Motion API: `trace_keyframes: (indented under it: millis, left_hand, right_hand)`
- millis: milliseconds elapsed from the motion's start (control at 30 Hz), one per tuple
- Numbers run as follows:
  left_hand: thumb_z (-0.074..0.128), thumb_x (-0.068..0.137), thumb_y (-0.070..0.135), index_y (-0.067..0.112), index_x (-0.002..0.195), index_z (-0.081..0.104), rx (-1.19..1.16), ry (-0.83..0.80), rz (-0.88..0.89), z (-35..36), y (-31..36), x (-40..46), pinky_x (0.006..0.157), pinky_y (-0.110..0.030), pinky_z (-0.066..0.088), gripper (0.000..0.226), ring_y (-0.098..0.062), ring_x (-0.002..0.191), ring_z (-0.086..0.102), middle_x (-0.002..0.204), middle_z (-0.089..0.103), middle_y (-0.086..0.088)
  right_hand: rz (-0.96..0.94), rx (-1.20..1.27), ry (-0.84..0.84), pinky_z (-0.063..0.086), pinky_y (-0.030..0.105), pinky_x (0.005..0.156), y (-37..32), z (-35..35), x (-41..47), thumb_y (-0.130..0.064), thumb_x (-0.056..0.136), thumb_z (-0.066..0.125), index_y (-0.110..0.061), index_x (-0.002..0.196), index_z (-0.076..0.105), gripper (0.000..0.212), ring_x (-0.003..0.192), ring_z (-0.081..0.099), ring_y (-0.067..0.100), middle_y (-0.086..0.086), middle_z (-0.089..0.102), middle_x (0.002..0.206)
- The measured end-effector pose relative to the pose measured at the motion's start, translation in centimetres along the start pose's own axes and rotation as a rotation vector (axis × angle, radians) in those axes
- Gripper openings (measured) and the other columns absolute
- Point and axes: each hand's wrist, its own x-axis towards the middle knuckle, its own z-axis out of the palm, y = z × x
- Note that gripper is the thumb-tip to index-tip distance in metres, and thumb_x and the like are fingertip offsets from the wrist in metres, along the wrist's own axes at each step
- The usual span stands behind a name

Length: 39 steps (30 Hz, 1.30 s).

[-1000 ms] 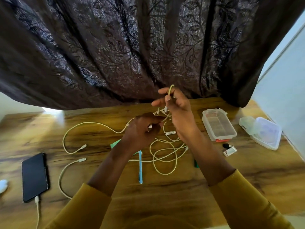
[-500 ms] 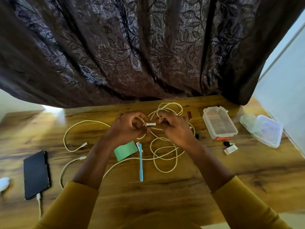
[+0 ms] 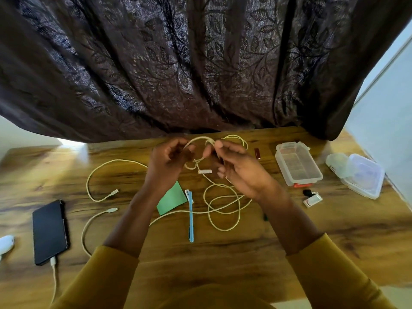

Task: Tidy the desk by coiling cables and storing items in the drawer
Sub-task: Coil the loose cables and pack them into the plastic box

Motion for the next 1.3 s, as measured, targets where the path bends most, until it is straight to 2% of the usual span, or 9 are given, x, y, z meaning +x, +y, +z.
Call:
trace_keyframes:
  millis: [100,200,300,400,633,867,967,1133,1300]
  left_hand:
    - [0.057,0.108,0.016,0.028,0.098,0.072,-0.029,-0.005,0.007,0.7,-0.8,-0.6,0.070,-0.031,0.058,0.022,-0.017,0.077,0.074,0.083,0.077,-0.003]
    - [0.052,0.109,0.013,0.027,0.101,0.070,0.009,-0.028,0.042,1.4,-1.6,-1.1,0.075,-0.034,0.059,0.024,-0.014,0.084,0.075,0.087,0.077,0.000]
    - [0.050,0.109,0.018,0.018,0.112,0.070,0.060,-0.056,0.022,1.7,-2.5,-1.3,0.087,-0.044,0.060,0.020,-0.014,0.097,0.076,0.096,0.078,0.002]
    - [0.050,0.110,0.016,0.014,0.123,0.068,0.102,-0.079,-0.019,2.0,-2.6,-1.5,0.096,-0.039,0.058,0.023,-0.006,0.108,0.072,0.105,0.078,0.004]
    - [0.044,0.111,0.013,0.017,0.134,0.065,0.214,-0.075,0.069,2.2,-1.5,-1.5,0.066,-0.019,0.050,0.031,-0.003,0.081,0.068,0.102,0.072,0.008]
    - [0.045,0.105,0.014,0.011,0.115,0.066,0.348,-0.057,0.193,2.1,-0.6,-0.3,0.060,-0.026,0.040,0.023,-0.006,0.073,0.054,0.087,0.058,0.000]
    - [0.053,0.100,0.001,0.014,0.101,0.064,0.466,-0.101,0.228,2.4,-0.8,-0.2,0.064,-0.012,0.032,0.017,0.005,0.074,0.050,0.087,0.052,0.005]
    - [0.058,0.100,0.003,0.012,0.103,0.069,0.530,-0.184,0.249,2.8,-1.0,-0.7,0.062,-0.008,0.032,0.015,0.006,0.072,0.051,0.084,0.050,0.011]
    - [0.055,0.102,0.018,0.017,0.124,0.075,0.421,-0.293,0.255,2.3,0.4,-1.0,0.065,-0.016,0.038,0.030,-0.004,0.076,0.057,0.086,0.059,0.008]
  right_hand:
    - [-0.085,0.154,-0.056,0.047,0.033,0.070,-1.1,0.4,0.4,-0.015,0.112,0.034,-0.011,0.100,0.072,0.040,0.069,0.054,0.014,0.022,0.045,0.092]
    - [-0.101,0.180,-0.105,0.054,0.044,0.087,-1.7,1.0,0.8,-0.013,0.112,0.029,-0.003,0.108,0.062,0.034,0.087,0.071,0.030,0.013,0.063,0.077]
    - [-0.126,0.212,-0.115,0.042,0.066,0.103,-1.9,1.3,1.1,-0.017,0.110,0.034,-0.003,0.111,0.059,0.029,0.109,0.069,0.042,0.014,0.074,0.090]
    - [-0.177,0.273,-0.120,0.028,0.070,0.115,-2.5,1.4,1.4,-0.019,0.108,0.034,-0.004,0.112,0.055,0.027,0.121,0.064,0.042,0.015,0.077,0.102]
    - [-0.228,0.406,-0.129,0.039,0.045,0.116,-4.0,1.5,1.7,-0.019,0.108,0.035,-0.006,0.120,0.060,0.032,0.138,0.051,0.043,0.016,0.074,0.120]
    - [-0.236,0.414,-0.163,0.037,0.046,0.118,-4.4,1.2,1.7,-0.014,0.107,0.031,-0.002,0.141,0.050,0.041,0.133,0.057,0.040,0.018,0.072,0.125]
    - [-0.258,0.357,-0.168,0.034,0.050,0.120,-4.5,0.9,1.8,-0.005,0.104,0.033,0.000,0.150,0.040,0.046,0.130,0.059,0.040,0.017,0.071,0.123]
    - [-0.225,0.172,0.031,0.048,0.044,0.107,-4.0,0.2,1.9,0.000,0.104,0.039,-0.001,0.145,0.048,0.042,0.104,0.071,0.030,0.010,0.073,0.094]
    - [-0.194,-0.114,0.184,0.034,0.051,0.121,-2.6,-0.6,2.1,-0.007,0.110,0.041,-0.005,0.145,0.051,0.037,0.122,0.066,0.036,0.018,0.075,0.113]
